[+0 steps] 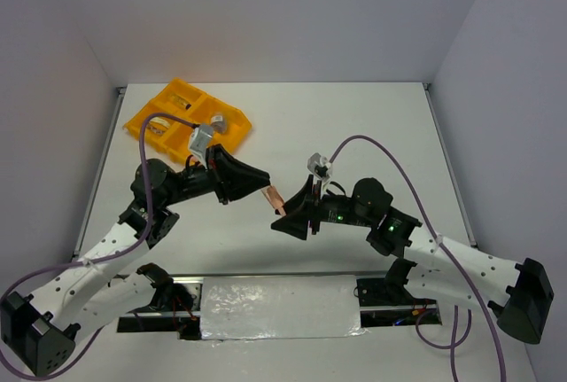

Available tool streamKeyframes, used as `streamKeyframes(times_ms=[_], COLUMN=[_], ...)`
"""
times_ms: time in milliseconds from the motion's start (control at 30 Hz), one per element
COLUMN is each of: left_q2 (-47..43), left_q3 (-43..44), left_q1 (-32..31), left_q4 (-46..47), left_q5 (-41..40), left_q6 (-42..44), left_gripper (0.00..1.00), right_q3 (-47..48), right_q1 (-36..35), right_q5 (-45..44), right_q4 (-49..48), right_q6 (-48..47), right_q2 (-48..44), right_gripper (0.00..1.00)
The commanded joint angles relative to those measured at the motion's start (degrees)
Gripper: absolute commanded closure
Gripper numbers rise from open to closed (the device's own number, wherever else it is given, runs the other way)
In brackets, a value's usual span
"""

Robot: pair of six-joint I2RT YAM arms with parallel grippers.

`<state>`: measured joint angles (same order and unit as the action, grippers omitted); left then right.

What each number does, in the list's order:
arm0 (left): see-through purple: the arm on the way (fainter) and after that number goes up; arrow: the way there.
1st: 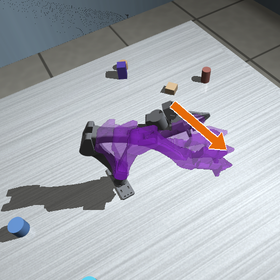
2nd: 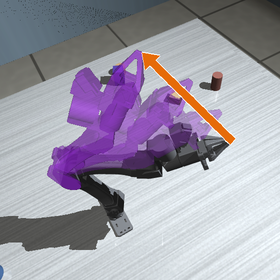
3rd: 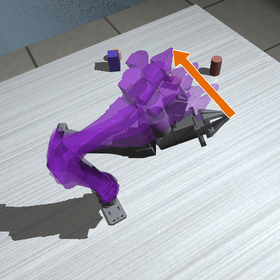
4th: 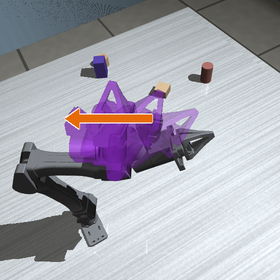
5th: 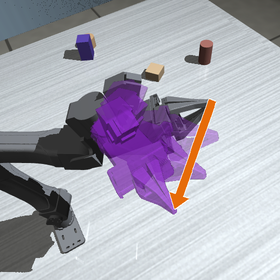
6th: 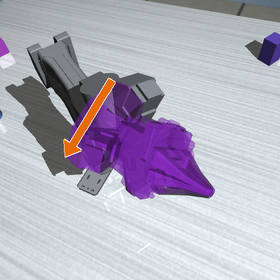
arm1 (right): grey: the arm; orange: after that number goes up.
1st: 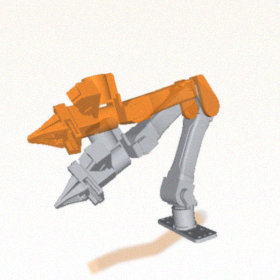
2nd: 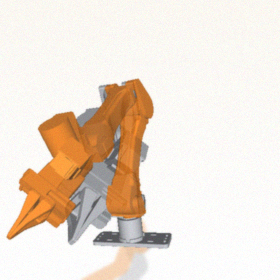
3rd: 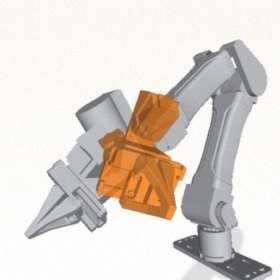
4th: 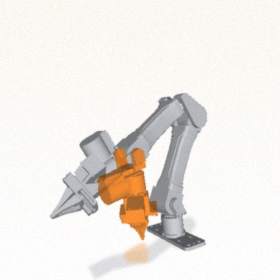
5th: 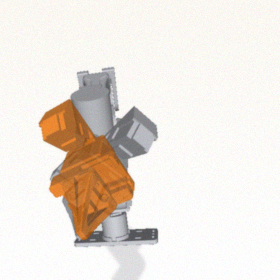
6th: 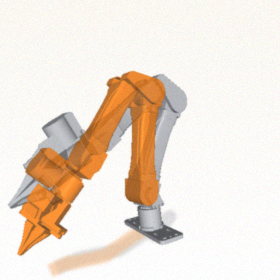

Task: Sort the stationery into containers
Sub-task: Close the pen cap on the pen.

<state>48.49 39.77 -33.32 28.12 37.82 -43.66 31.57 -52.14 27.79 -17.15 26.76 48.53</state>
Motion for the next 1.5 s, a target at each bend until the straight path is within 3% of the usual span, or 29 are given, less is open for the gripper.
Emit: streamKeyframes(times_ms=[0, 233, 433, 600, 867, 1167, 1467], left_q2=[-1.81, -3.14, -3.58, -2.96, -2.35, -1.29, -0.33], left_q3=[2.95, 4.17, 5.76, 5.67, 2.86, 3.74, 3.65], left_q1=[0.1, 0.1, 0.19, 0.19, 0.19, 0.19, 0.19], left_q4=[-0.15, -6.23, -11.59, -10.19, 1.05, 1.76, 2.82], left_q5=[-2.4, -5.56, -8.29, -5.75, 1.99, 6.38, 8.84], left_q6=[2.34, 5.51, 7.27, 4.12, -2.66, -3.19, -3.45], left_gripper=[1.0, 1.0, 1.0, 1.0, 1.0, 1.0, 1.0], right_q3=[-0.02, -0.98, -5.98, -7.31, -5.74, -5.65, -1.25], right_q1=[-0.16, 0.37, 0.72, 0.99, 1.25, 1.25, 1.25], right_q5=[-1.77, -7.75, -4.06, -10.29, -6.0, -4.86, 2.1], right_q4=[1.05, 5.72, 2.91, 4.14, -2.09, -6.32, -5.97], right_q6=[-1.18, -2.94, -4.26, -5.06, -3.21, -7.07, -9.18], right_q2=[-1.86, -5.46, -13.45, -20.49, -14.97, -13.03, -9.42], right_gripper=[0.39, 0.24, 0.22, 0.19, 0.22, 0.25, 0.25])
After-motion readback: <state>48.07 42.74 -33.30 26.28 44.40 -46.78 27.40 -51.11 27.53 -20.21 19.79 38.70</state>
